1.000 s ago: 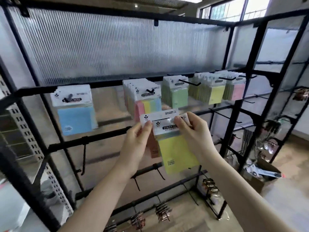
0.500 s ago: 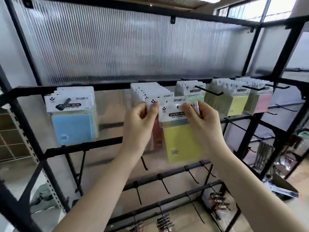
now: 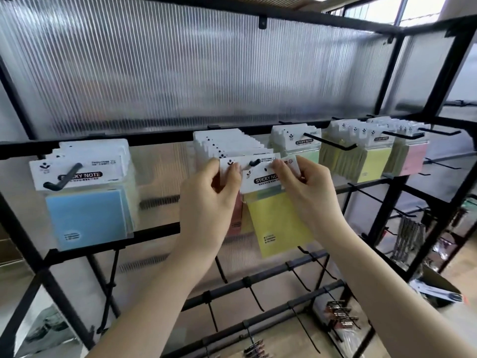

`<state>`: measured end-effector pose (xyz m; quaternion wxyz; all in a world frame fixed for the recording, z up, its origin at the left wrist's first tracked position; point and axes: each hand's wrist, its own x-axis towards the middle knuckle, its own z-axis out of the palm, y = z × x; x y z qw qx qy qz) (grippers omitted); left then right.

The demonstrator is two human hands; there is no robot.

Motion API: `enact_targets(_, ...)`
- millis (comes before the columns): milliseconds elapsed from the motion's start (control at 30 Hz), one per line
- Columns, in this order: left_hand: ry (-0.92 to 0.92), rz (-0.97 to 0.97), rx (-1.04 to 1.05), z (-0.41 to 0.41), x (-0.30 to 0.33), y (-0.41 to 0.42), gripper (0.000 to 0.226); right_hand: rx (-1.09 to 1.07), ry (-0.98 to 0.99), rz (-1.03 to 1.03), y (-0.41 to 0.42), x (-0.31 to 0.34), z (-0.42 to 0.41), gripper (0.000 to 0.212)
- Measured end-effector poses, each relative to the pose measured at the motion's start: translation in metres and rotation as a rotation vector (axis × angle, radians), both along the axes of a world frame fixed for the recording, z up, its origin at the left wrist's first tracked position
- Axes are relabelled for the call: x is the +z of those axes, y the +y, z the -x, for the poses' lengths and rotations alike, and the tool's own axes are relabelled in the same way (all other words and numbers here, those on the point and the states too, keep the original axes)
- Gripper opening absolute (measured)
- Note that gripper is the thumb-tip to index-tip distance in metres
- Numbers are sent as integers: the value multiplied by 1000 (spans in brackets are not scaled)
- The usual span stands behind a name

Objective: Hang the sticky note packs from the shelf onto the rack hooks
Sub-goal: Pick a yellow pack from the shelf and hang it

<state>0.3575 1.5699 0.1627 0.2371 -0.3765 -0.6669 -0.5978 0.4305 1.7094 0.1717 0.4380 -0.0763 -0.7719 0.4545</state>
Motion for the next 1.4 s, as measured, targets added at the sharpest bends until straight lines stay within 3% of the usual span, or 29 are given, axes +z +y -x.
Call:
enact_targets(133,134,-37,202,0,-7,4,13,-25,-2,-20,0,-4,5,47)
enact_targets(367,242,-45,310,6,-7,5,31,-46,-6,-22,5,-10,12,42)
enact_targets(600,148,-12,309,5,-3,10,29,-8,-14,-28,17,-21,9,43)
enact_targets(833,387,-73,456,-17,3,19,19,26,13,46,48,-25,-12,41)
enact_targets(1000,487,-56,362,-60,7,40,15,88,39,73,79,-26,-34,38)
enact_targets(1167,424,76,276,-97,0,94,15,51,68,48,118,-27,-61,39)
enact_targets(1267,232,152,246,-115,-4,132,21,13,99,19,144,-26,-79,39)
enact_targets(1400,-40,195,111,-137,-1,181,48,24,150,70,179,-22,-104,39)
